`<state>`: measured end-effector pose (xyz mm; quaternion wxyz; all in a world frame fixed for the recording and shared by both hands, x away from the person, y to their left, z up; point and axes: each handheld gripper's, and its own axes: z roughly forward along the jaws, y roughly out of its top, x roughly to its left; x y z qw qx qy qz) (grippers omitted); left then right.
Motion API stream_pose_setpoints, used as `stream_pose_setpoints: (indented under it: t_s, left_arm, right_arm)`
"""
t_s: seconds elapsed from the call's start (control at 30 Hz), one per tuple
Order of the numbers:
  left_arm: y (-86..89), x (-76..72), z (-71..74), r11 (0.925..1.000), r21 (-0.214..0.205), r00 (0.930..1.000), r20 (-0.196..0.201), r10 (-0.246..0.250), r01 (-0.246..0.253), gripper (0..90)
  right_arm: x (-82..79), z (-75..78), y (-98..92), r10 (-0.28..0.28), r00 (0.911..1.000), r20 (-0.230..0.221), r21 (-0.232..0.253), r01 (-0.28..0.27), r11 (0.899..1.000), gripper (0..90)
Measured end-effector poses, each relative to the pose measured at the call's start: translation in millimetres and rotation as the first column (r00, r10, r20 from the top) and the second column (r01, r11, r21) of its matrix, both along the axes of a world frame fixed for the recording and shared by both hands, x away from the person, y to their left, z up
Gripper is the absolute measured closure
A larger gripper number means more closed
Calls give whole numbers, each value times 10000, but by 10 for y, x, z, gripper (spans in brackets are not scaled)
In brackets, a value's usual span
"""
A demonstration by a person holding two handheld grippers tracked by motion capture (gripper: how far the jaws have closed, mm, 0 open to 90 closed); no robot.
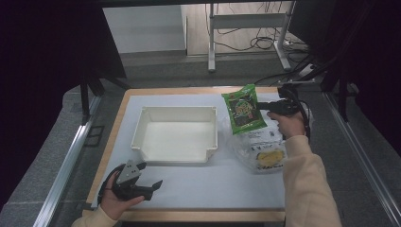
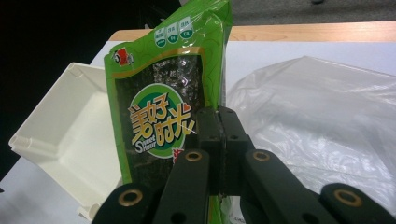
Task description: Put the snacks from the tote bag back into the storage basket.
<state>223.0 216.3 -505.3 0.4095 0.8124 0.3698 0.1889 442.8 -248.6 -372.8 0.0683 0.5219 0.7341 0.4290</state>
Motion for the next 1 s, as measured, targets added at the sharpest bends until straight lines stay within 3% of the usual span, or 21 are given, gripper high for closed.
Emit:
stream_pose_setpoints:
  t_s: [1.0]
  left_arm:
    - [18, 12, 1, 10000, -81, 10000, -22, 41, -41, 140]
  right_arm:
    - [28, 86, 420, 532, 9978, 392, 291, -543, 9981, 900]
